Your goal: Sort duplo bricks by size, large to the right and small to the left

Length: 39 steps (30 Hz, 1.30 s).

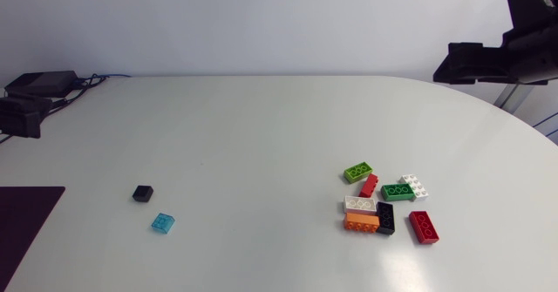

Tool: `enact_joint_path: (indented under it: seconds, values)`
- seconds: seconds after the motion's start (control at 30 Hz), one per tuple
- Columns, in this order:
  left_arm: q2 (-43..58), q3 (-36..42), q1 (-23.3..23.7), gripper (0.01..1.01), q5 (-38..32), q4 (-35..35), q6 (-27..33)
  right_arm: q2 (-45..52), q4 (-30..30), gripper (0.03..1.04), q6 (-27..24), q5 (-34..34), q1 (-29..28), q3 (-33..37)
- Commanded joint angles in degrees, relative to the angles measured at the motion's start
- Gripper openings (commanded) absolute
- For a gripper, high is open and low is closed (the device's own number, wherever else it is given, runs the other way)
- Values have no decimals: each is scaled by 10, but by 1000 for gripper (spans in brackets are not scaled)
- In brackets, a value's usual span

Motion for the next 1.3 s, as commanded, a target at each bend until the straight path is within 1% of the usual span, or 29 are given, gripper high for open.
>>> enact_joint_path:
  seconds: [0.0, 0.13, 0.37, 0.5, 0.6, 0.73, 0.83, 1.07, 1.17, 1.27]
  values:
    - [6, -19, 7, 977, -4, -3, -12, -1, -8, 1003, 14, 4, 3, -19]
    - [36, -25, -1, 977, 3, -5, -15, 3, -4, 1003, 12, 4, 3, -31]
    - [40, -55, -19, 977, 3, 10, -16, 6, 21, 1003, 10, 4, 5, -59]
    - [21, -68, -21, 977, 3, 23, -25, -12, 54, 1003, 23, 15, 9, -78]
    - [5, -72, -22, 977, 3, 23, -31, -21, 55, 1003, 35, 15, 10, -81]
    - [-15, -80, -21, 977, 3, 28, -32, -43, 55, 1003, 37, 15, 14, -98]
    - [-56, -101, -30, 977, 5, 41, -32, -83, 69, 1003, 36, 18, 22, -123]
    - [-139, -121, -27, 977, 5, 58, -46, -151, 70, 1003, 38, 41, 30, -145]
    - [-184, -127, -24, 977, 5, 61, -47, -194, 85, 1003, 32, 62, 40, -165]
    - [-229, -141, -24, 975, 5, 65, -47, -236, 94, 1003, 27, 63, 44, -188]
